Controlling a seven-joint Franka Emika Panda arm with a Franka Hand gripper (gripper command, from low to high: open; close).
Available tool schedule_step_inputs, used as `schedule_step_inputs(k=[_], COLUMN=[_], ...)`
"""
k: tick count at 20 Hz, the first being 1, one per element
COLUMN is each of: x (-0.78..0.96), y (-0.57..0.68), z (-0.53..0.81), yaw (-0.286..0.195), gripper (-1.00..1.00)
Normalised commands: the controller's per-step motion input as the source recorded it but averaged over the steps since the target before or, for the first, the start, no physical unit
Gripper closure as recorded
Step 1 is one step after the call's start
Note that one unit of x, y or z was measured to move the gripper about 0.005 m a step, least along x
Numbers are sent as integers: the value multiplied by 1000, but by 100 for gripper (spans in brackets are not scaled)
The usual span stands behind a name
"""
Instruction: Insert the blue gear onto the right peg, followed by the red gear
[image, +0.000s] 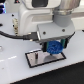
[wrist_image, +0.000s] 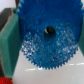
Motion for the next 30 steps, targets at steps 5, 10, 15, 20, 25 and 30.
schedule_step_inputs(k=[5, 10, 15, 20, 25, 30], x=[115, 18, 72, 179, 203, 282], y=[-54, 10, 0, -75, -98, -73], z=[-46, 324, 181, -5, -109, -109], yaw=[0, 0, 0, 0, 0, 0], gripper=[100, 100, 100, 100, 100, 100])
